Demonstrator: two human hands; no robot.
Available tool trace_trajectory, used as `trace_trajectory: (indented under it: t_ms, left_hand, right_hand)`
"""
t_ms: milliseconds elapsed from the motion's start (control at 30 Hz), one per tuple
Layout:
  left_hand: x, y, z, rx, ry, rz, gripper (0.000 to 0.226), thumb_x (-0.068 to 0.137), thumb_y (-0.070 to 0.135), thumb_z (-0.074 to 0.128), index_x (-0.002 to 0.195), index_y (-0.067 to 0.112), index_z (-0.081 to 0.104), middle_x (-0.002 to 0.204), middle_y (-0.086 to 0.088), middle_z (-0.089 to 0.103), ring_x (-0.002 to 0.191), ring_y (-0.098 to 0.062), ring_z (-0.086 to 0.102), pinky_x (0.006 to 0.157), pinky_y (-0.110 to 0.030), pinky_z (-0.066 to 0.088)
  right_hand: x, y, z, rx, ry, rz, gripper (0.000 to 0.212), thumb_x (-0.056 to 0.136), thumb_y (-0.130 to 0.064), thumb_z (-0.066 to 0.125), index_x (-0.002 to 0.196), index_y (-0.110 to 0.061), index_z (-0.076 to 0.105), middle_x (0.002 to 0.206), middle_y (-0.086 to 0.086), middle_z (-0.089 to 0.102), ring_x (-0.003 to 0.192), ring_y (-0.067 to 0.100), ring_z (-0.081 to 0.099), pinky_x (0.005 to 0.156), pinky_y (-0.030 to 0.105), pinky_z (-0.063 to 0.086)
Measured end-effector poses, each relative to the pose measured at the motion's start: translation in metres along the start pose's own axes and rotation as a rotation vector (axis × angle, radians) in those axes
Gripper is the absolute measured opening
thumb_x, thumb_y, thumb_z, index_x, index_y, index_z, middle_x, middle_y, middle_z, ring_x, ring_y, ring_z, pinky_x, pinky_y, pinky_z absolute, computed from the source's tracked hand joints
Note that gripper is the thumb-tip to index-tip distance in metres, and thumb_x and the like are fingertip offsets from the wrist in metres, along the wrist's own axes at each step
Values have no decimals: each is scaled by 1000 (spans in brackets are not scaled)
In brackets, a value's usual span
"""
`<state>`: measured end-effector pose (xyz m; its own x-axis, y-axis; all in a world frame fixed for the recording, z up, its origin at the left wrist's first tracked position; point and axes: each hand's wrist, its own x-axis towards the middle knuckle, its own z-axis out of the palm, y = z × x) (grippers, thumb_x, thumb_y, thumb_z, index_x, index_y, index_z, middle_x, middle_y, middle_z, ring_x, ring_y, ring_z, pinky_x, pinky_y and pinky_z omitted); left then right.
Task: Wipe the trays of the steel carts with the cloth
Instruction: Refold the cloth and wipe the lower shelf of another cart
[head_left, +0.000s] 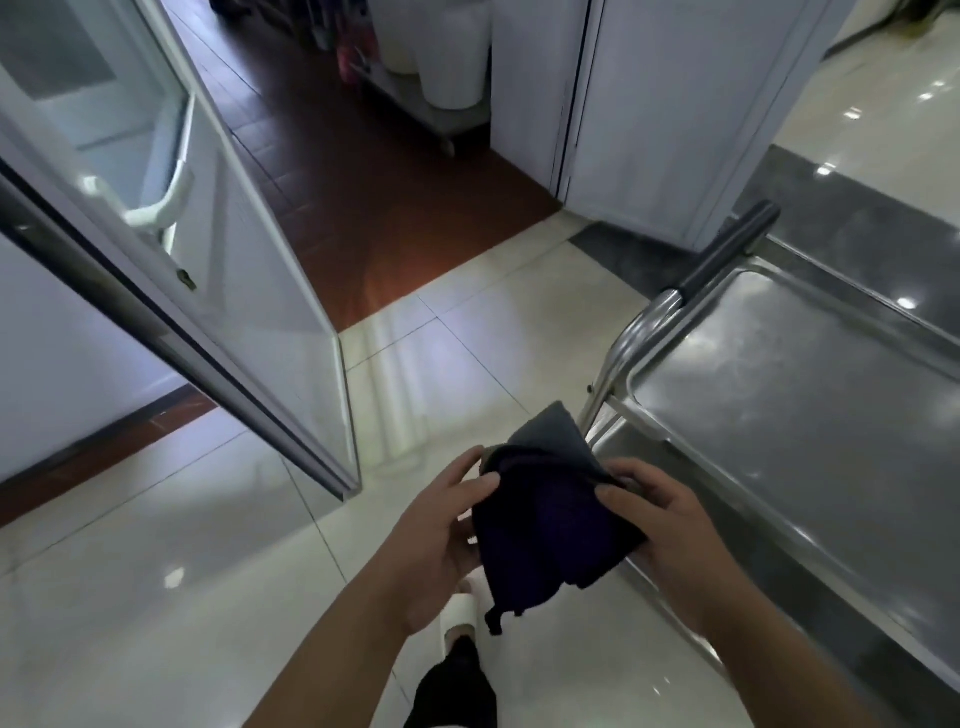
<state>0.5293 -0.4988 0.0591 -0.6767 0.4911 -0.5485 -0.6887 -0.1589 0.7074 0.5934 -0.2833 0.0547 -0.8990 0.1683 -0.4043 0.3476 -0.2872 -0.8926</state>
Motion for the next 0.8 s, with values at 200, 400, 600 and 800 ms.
trace_trajectory:
  t_ms: [200,400,600,800]
  left_hand:
    - [31,77,7,-135,-55,93,28,96,9,49,101,17,75,109,-2,73,113,-26,61,102,-60,46]
    - [89,154,3,60,-191,12,35,103,33,49,132,16,59,134,-11,61,118,-27,64,98,-54,52]
    - [149,212,-21,39,-323,-100,48,94,47,57,137,25,58,142,-6,57,132,-26,53,96,-59,51]
    - [258,285,-56,377,183,271,36,84,30,70,119,25,66,114,1,71,102,-16,69,80,-28,53]
  right_hand:
    - [69,-26,35,-73,-188,65,47,72,-26,76,119,-21,69,118,16,70,109,39,65,93,56,48]
    - [142,-51,97,8,-12,71,48,69,-20,87,113,-30,70,113,11,73,107,31,70,97,53,53]
    - [229,-65,99,245,72,162,32,86,-9,69,118,-10,68,114,22,71,110,41,66,103,60,47]
    - [365,-92,80,356,46,158,47,86,-11,55,133,-6,56,126,21,66,120,41,61,108,64,39]
